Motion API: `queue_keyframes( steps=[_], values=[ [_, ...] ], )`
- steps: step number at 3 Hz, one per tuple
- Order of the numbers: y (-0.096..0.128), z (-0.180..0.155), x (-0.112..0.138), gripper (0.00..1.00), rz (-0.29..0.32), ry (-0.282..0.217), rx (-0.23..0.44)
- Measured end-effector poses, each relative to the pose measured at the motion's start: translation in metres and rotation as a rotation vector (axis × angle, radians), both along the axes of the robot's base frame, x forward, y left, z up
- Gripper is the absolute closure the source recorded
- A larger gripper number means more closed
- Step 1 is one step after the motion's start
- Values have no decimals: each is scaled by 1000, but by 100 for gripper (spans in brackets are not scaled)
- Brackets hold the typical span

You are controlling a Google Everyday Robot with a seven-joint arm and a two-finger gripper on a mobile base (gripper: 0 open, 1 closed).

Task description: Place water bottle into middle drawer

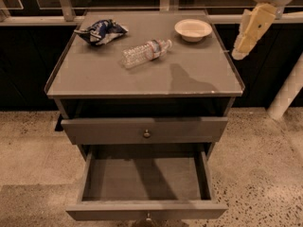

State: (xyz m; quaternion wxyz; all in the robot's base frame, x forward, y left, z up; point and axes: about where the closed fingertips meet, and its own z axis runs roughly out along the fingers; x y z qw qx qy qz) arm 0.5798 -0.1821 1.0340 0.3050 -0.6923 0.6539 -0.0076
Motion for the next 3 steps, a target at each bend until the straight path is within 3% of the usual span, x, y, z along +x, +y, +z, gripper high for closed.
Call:
queue_keyframes(
  steps=[1, 2, 3],
  values=[
    [0, 0, 0, 0, 0, 0, 0],
    [8, -3, 22, 0, 23, -25, 57],
    [36, -11, 60, 0, 100, -40, 106]
  ],
)
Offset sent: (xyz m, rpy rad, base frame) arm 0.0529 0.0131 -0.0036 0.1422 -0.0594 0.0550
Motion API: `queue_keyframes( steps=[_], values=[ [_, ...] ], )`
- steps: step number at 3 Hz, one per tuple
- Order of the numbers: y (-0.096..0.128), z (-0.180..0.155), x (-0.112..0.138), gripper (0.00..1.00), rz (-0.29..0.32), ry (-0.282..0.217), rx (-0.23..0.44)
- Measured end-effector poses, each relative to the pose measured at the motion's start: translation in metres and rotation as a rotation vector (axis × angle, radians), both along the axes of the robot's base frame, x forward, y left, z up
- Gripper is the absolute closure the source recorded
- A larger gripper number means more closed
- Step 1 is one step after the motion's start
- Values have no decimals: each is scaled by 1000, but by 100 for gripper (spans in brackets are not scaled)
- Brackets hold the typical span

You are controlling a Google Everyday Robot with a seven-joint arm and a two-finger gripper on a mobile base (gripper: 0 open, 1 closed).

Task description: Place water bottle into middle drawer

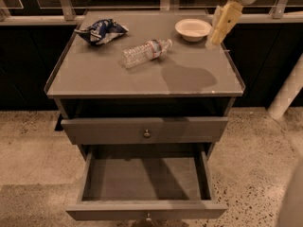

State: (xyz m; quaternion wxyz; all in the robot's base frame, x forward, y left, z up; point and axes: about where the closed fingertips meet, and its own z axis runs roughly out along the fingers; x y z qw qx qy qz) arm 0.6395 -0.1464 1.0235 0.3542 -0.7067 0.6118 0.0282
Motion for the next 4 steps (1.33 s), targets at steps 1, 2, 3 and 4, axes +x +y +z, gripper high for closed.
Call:
queue_keyframes(
  steps=[1, 2, 3, 4],
  values=[
    [38, 2, 42, 0, 82, -36, 37],
    [38, 2, 42, 0, 82, -36, 37],
    [30, -5, 52, 0, 42, -39, 92],
    [33, -22, 75, 0, 24, -34, 142]
  ],
)
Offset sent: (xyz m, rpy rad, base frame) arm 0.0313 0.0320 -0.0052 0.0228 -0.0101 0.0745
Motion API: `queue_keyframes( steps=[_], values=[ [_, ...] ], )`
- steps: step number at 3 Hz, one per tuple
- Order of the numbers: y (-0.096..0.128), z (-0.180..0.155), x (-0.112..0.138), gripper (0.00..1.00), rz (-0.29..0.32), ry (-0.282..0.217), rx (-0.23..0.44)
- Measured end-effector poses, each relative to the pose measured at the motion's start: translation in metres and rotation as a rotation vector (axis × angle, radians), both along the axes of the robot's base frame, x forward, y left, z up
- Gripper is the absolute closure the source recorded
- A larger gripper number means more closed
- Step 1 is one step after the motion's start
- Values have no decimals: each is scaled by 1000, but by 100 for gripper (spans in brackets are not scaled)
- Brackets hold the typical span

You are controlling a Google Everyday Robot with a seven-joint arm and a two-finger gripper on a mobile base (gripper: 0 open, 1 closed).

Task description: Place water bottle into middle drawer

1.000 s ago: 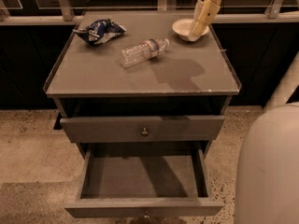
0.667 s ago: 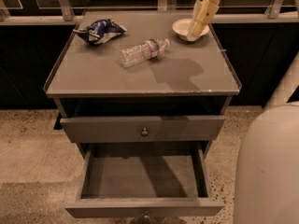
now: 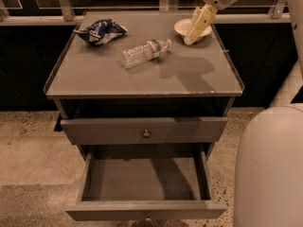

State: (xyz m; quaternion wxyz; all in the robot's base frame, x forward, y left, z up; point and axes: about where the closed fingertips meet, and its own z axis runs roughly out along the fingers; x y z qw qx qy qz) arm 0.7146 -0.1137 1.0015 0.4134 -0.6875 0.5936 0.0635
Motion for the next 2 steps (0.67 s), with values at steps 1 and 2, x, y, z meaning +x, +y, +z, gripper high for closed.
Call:
queue_keyframes(
  steps=[1, 2],
  values=[
    [5, -16, 17, 0, 0, 19, 22],
    [15, -31, 27, 0, 23, 44, 36]
  ],
)
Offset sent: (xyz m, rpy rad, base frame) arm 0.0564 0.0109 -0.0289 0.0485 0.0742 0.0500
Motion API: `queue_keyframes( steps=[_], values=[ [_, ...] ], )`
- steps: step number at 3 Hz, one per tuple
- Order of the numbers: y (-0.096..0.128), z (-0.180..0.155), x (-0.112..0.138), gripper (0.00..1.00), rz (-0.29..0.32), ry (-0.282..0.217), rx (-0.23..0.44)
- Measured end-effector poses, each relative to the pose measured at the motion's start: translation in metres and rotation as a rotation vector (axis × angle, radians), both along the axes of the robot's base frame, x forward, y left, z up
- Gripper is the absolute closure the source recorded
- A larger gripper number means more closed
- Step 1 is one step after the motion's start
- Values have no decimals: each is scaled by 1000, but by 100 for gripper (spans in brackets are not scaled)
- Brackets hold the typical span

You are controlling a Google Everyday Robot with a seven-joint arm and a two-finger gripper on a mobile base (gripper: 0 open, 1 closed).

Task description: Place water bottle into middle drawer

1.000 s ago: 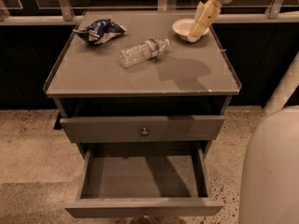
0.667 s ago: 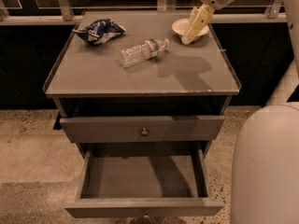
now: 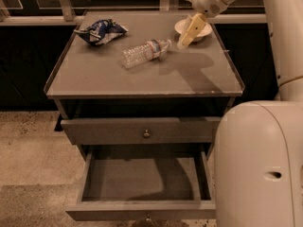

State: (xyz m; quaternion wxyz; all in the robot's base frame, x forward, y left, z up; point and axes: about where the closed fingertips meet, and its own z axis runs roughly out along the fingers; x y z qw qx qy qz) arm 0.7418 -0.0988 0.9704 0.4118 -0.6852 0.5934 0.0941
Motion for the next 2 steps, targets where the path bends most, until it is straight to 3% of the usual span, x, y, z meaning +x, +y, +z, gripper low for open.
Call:
queue_keyframes(
  steps=[1, 2],
  values=[
    [10, -17, 2, 0, 2, 69, 43],
    [36, -27, 2, 0, 38, 122, 79]
  ],
)
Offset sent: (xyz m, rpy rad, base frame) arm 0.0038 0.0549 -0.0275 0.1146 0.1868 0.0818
